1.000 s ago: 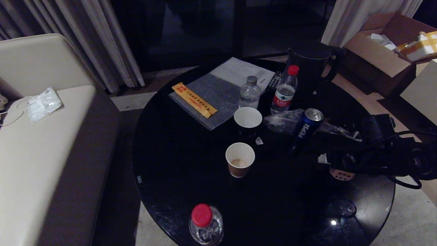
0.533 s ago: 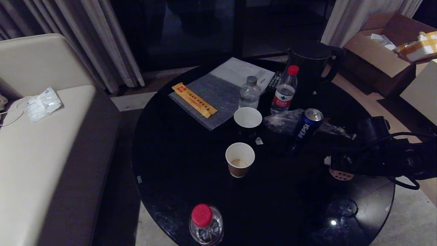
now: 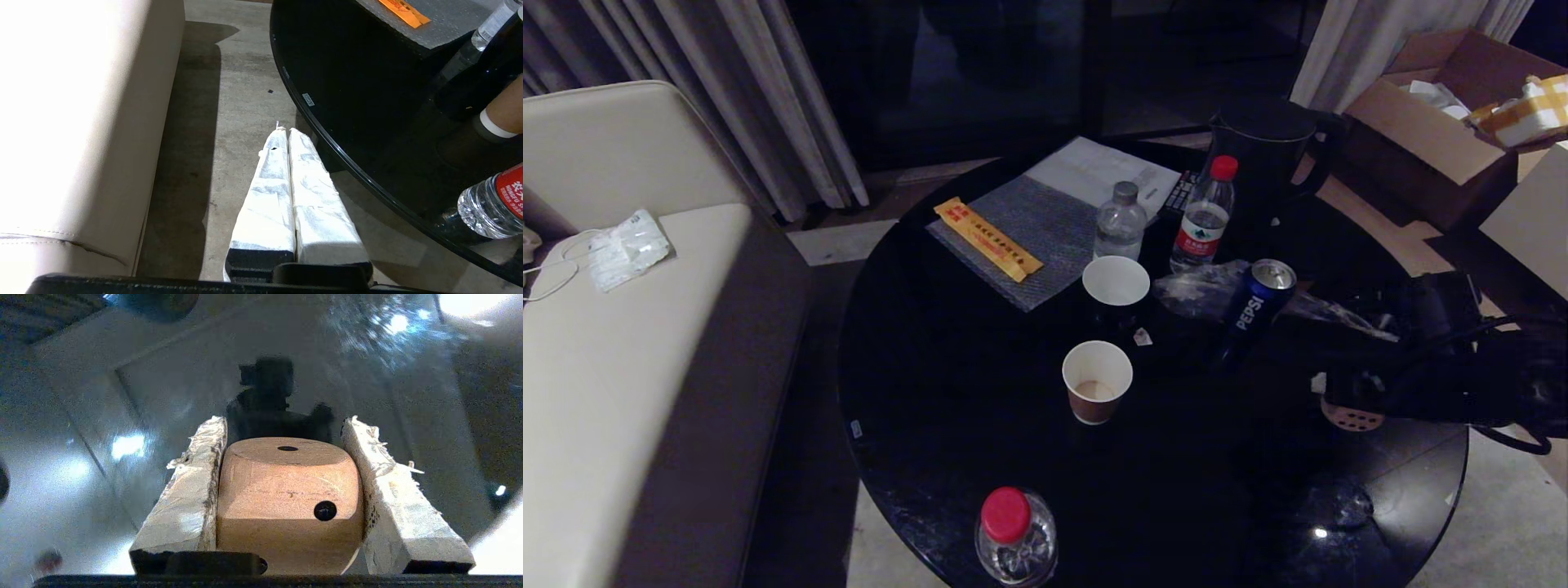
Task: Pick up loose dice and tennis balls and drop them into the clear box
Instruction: Put the toys in the box
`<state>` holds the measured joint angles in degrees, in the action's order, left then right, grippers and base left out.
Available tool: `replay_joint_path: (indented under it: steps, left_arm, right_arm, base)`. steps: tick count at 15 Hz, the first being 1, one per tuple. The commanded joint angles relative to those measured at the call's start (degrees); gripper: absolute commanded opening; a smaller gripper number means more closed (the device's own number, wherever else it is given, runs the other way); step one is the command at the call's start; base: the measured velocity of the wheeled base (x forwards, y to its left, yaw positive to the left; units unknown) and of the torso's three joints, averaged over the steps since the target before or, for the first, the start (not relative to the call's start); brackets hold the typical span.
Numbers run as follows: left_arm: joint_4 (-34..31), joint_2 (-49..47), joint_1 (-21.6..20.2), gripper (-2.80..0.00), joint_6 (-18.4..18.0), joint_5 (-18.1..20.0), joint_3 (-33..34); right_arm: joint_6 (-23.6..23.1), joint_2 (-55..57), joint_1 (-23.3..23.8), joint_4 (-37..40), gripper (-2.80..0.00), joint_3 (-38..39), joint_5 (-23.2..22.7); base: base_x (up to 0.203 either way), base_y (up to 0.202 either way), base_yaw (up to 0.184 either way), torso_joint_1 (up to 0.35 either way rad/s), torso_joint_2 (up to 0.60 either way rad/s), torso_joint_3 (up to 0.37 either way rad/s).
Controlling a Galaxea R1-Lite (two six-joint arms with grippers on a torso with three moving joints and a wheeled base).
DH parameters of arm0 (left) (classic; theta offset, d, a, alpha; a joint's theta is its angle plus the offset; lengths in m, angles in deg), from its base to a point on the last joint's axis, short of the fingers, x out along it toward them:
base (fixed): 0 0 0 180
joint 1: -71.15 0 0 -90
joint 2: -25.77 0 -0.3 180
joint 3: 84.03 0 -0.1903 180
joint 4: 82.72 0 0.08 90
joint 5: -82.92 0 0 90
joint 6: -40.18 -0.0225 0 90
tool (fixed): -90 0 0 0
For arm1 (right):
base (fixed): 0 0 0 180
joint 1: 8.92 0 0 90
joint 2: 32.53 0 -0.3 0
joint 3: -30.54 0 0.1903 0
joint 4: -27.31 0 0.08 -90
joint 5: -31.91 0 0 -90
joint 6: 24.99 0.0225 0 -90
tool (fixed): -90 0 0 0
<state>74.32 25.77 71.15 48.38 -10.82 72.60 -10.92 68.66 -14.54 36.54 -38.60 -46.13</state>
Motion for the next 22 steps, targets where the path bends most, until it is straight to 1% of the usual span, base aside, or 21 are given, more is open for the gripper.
replay_joint_path:
  steps: [1, 3, 6, 7, 9, 11, 12, 15, 18, 19, 21, 22]
  left_arm:
    - [0.0, 0.0, 0.0, -2.8, 0.1, 0.0, 0.1]
    - [0.0, 0.0, 0.0, -2.8, 0.1, 0.0, 0.1]
    - [0.0, -0.1, 0.0, -2.8, 0.1, 0.0, 0.1]
    - [0.0, 0.0, 0.0, -2.8, 0.1, 0.0, 0.1]
    - [0.0, 0.0, 0.0, -2.8, 0.1, 0.0, 0.1]
    - [0.0, 0.0, 0.0, -2.8, 0.1, 0.0, 0.1]
    - [0.0, 0.0, 0.0, -2.8, 0.1, 0.0, 0.1]
    - [0.0, 0.0, 0.0, -2.8, 0.1, 0.0, 0.1]
    - [0.0, -0.1, 0.0, -2.8, 0.1, 0.0, 0.1]
    - [0.0, -0.1, 0.0, -2.8, 0.1, 0.0, 0.1]
    - [0.0, 0.0, 0.0, -2.8, 0.1, 0.0, 0.1]
    - [0.0, 0.0, 0.0, -2.8, 0.1, 0.0, 0.1]
  right_arm:
    - [-2.9, -10.8, -0.2, 0.0, -2.8, 5.8, 0.0]
    - [-6.1, -20.1, -0.4, 0.1, -2.8, 12.6, -0.1]
    - [-8.7, -36.3, -0.5, 2.5, -2.8, 22.2, -0.2]
    - [-9.1, -42.9, -0.5, 5.5, -2.8, 24.5, -0.2]
    - [-9.7, -56.4, -0.2, 14.4, -2.8, 27.5, -0.4]
    - [-10.0, -69.9, 1.3, 23.8, -2.8, 29.5, -0.7]
    - [-10.0, -75.4, 2.1, 27.2, -2.8, 30.6, -1.1]
    - [-10.2, -89.2, 3.6, 33.0, -2.8, 33.2, -3.4]
    - [-10.4, -100.7, 4.5, 34.1, -2.8, 36.2, -8.4]
    - [-10.4, -101.9, 4.7, 32.9, -2.8, 37.7, -9.8]
    - [-10.4, -101.3, 5.0, 26.6, -2.8, 40.7, -11.4]
    - [-10.4, -101.2, 5.0, 26.7, -2.8, 40.8, -11.5]
  base:
    - [0.0, 0.0, 0.0, 0.0, 0.0, 0.0]
    - [0.0, 0.0, 0.0, 0.0, 0.0, 0.0]
    - [0.0, 0.0, 0.0, 0.0, 0.0, 0.0]
    - [0.0, 0.0, 0.0, 0.0, 0.0, 0.0]
    - [0.0, 0.0, 0.0, 0.0, 0.0, 0.0]
    - [0.0, 0.0, 0.0, 0.0, 0.0, 0.0]
    - [0.0, 0.0, 0.0, 0.0, 0.0, 0.0]
    - [0.0, 0.0, 0.0, 0.0, 0.0, 0.0]
    - [0.0, 0.0, 0.0, 0.0, 0.0, 0.0]
    - [0.0, 0.0, 0.0, 0.0, 0.0, 0.0]
    - [0.0, 0.0, 0.0, 0.0, 0.0, 0.0]
    - [0.0, 0.0, 0.0, 0.0, 0.0, 0.0]
